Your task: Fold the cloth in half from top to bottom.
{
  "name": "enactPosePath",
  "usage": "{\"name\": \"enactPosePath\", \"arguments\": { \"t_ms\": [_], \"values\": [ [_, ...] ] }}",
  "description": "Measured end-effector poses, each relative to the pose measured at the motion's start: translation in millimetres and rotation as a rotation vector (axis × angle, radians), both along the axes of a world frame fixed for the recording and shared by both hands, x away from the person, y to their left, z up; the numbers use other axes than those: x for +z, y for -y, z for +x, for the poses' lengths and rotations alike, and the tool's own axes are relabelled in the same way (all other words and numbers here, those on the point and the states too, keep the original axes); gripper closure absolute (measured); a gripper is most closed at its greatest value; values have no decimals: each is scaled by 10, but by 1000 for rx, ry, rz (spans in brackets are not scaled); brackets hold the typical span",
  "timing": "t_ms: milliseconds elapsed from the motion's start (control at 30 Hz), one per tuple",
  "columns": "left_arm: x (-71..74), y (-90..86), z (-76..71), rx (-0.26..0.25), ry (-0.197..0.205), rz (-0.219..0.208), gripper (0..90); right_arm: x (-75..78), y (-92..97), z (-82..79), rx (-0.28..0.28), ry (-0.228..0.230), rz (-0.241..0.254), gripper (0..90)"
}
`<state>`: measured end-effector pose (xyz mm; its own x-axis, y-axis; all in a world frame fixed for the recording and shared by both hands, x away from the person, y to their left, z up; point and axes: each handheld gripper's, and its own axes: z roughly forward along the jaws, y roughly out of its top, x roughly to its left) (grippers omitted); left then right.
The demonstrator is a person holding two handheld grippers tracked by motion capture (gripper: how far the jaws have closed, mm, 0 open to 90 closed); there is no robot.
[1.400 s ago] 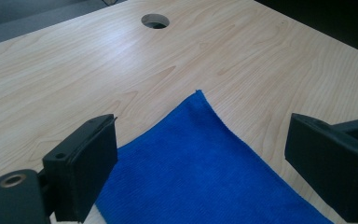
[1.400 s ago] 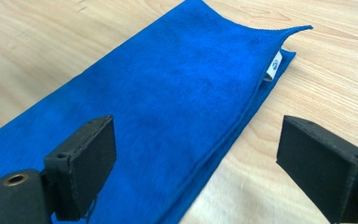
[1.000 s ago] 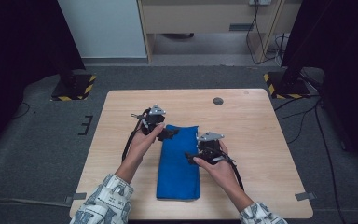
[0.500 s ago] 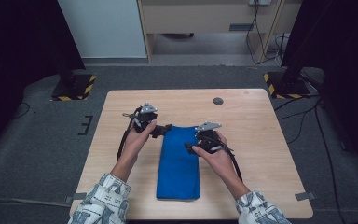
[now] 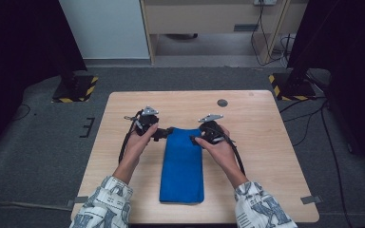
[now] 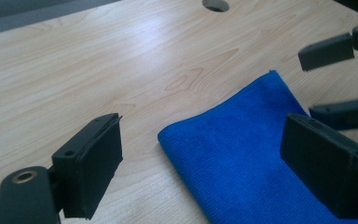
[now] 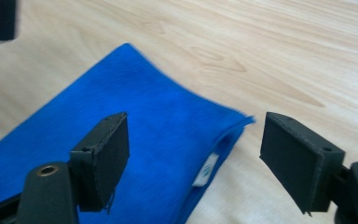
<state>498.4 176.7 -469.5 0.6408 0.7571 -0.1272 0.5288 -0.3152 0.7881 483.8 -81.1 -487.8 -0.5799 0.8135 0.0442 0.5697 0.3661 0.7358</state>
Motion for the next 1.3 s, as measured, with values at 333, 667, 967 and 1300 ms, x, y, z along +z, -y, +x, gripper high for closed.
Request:
{"name": "enactPosePath", "arguments": {
  "t_ms": [333,667,967,1300],
  "values": [
    [-166,22,63,-1,-29,22,132,-120,-53,231,-12,-1,15,473],
    [-260,34,113,4,-40,41,153,-189,-129,333,-22,5,9,605],
    [-351,110,98,-3,-55,96,215,-189,-85,327,-29,6,14,667],
    [-413,133,124,1,-64,105,265,-273,-3,337,-44,-13,-8,617]
  ]
}}
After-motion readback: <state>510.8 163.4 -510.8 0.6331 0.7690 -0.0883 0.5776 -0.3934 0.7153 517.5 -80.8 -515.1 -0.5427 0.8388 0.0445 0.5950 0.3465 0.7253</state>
